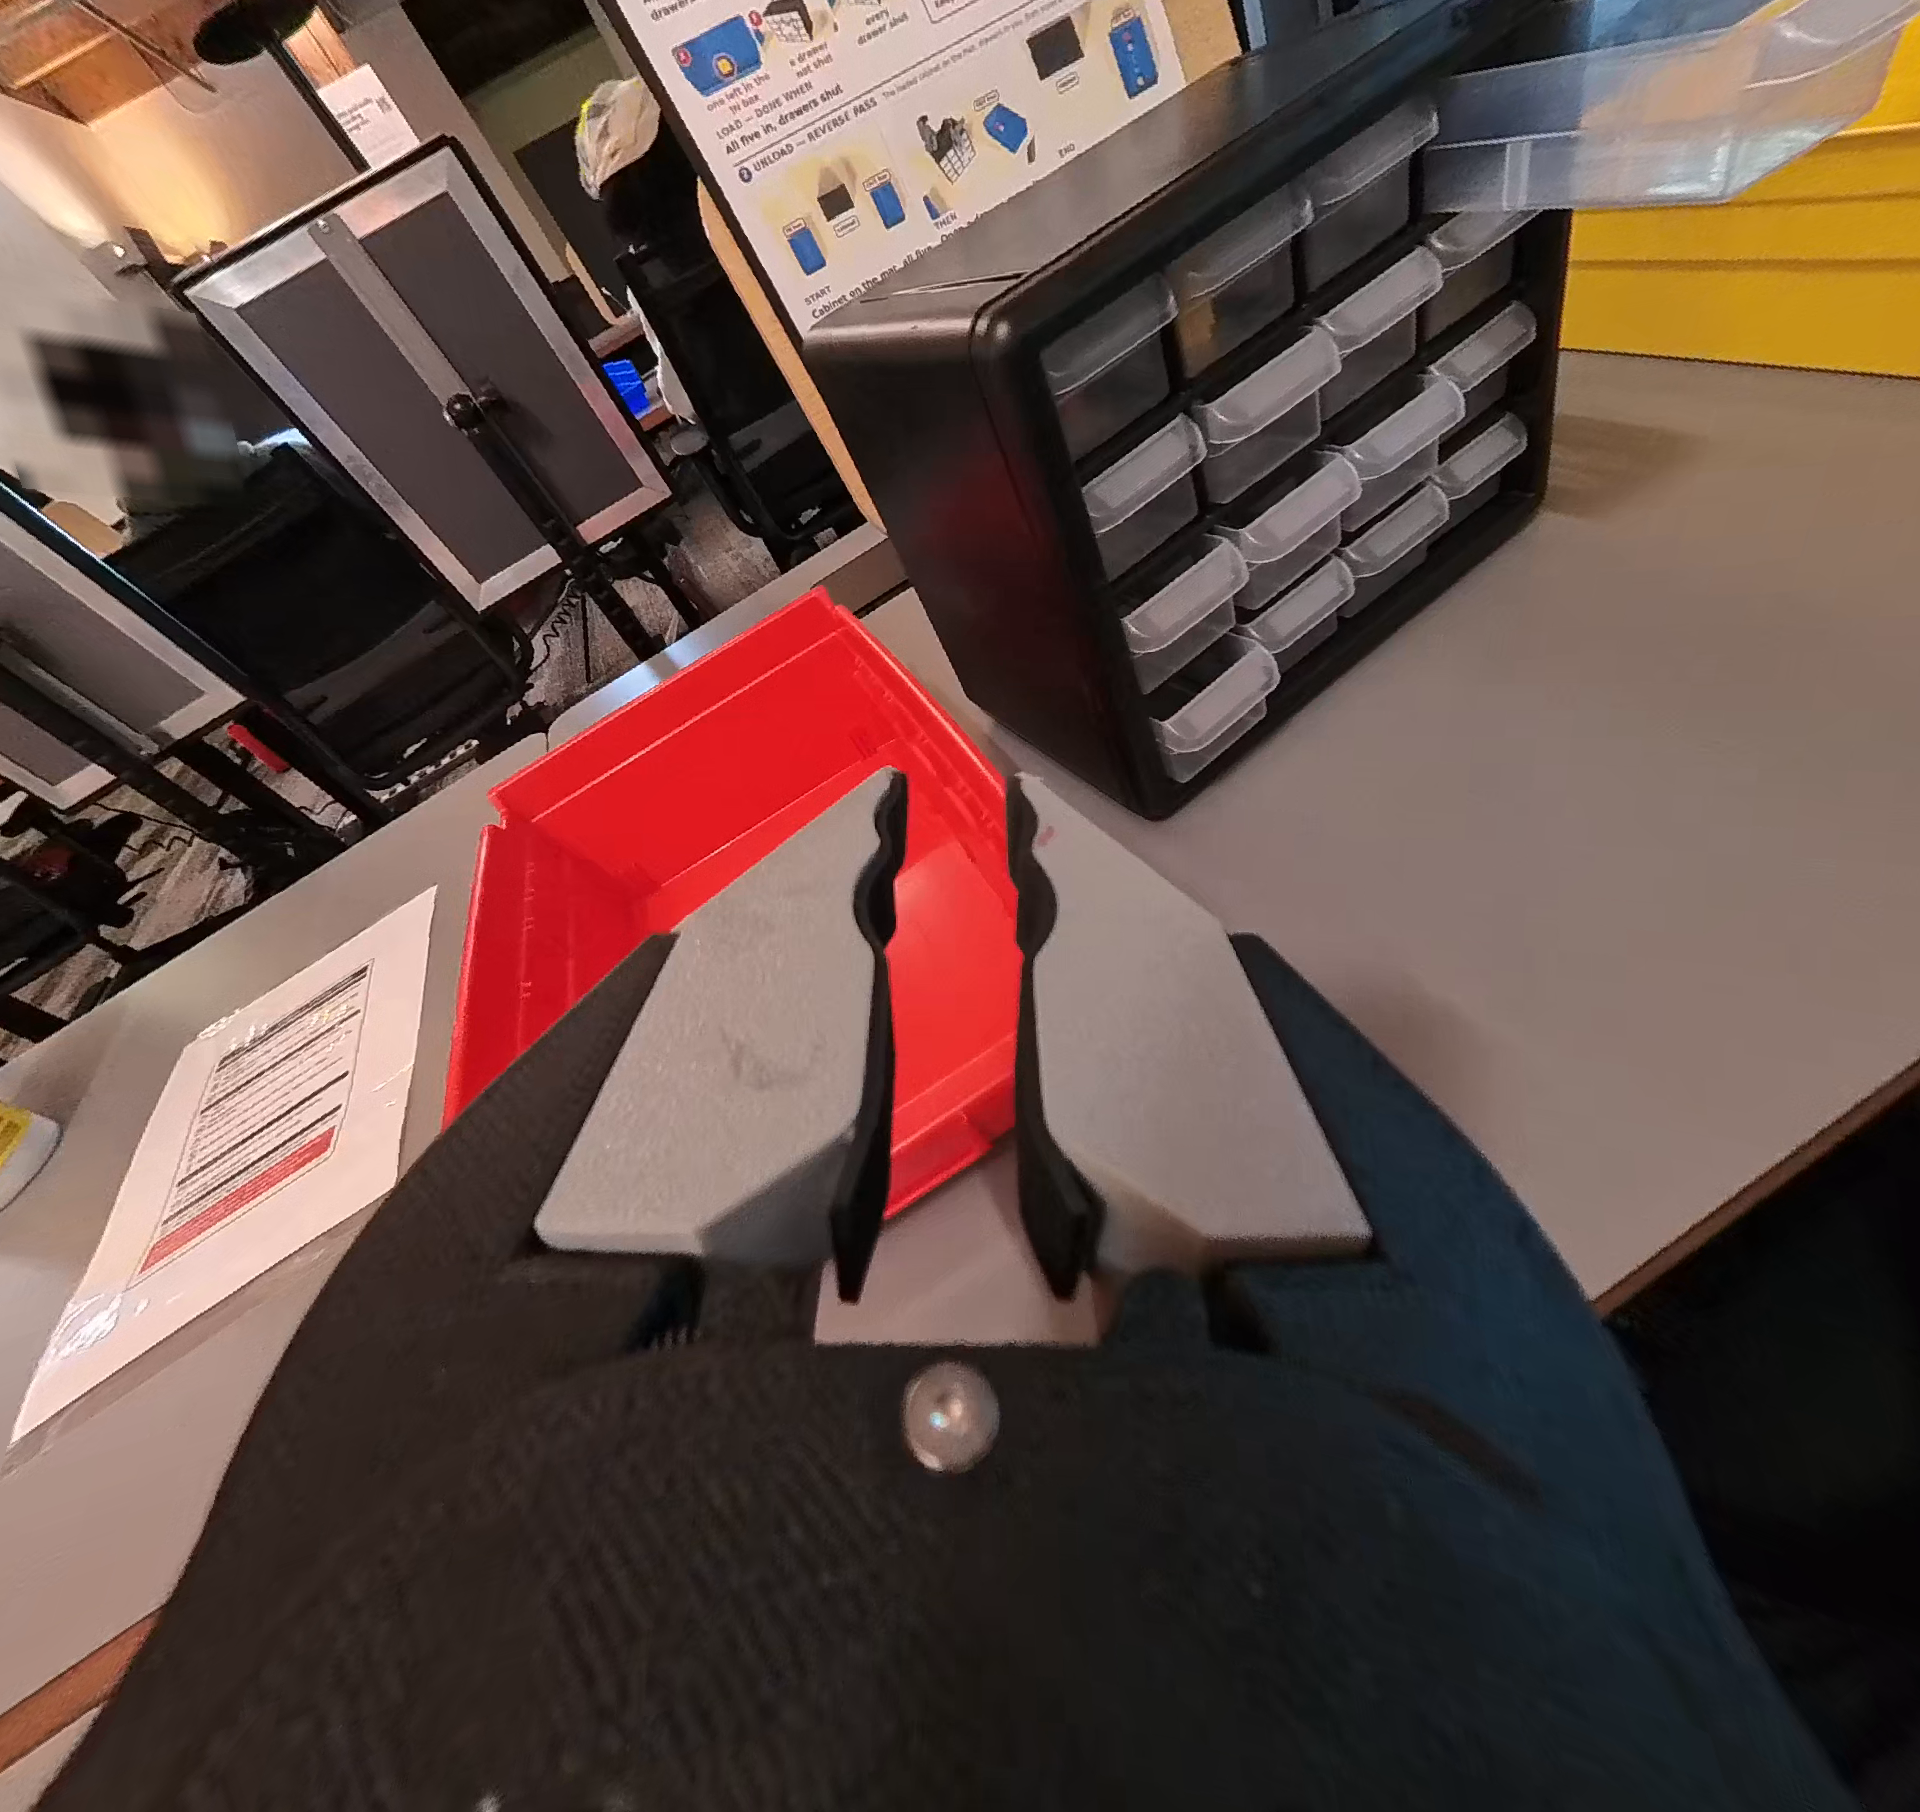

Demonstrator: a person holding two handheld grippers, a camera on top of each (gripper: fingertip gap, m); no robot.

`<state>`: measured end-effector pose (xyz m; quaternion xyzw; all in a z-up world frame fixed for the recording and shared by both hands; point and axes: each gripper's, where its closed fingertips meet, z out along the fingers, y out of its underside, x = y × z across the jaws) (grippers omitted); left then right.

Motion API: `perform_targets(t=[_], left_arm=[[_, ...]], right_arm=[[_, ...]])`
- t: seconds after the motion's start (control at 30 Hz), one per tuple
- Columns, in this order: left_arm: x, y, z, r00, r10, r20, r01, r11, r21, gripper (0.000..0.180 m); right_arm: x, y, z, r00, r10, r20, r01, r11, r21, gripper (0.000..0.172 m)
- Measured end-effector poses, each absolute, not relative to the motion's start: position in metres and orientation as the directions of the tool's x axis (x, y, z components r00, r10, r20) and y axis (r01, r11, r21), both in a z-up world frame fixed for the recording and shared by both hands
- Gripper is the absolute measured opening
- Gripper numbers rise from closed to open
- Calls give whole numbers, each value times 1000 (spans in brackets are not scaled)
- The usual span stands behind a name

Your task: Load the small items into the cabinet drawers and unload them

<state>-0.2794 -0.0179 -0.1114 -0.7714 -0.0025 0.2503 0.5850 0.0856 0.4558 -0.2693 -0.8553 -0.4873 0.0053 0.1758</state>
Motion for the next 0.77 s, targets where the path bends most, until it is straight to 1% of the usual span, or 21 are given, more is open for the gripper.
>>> perform_targets(t=[0.03,0.1,0.17,0.3,0.37,0.43,0.57,0.77], left_arm=[[-280,-18,-111,875,298,-382,-289,-313,-905,16],[-280,-19,-110,874,300,-382,-289,-310,-906,16],[-280,-20,-109,874,302,-381,-289,-308,-906,16],[-281,-21,-109,874,304,-379,-287,-307,-907,16],[-280,-20,-109,874,303,-381,-288,-309,-907,16],[-279,-20,-109,873,301,-383,-291,-310,-905,16],[-278,-19,-108,873,298,-385,-294,-309,-905,16],[-277,-23,-104,872,303,-385,-297,-297,-907,16]], right_arm=[[84,456,-266,525,835,164,830,-459,-316,15],[82,456,-257,521,835,177,829,-446,-336,15],[75,454,-241,519,834,187,820,-424,-385,15],[41,428,-189,481,864,147,760,-327,-562,16],[20,403,-159,413,901,134,728,-238,-643,16],[0,367,-133,310,943,119,703,-143,-697,17],[-31,289,-106,75,993,95,677,19,-735,19],[-62,219,-102,-118,986,118,666,167,-727,19]])
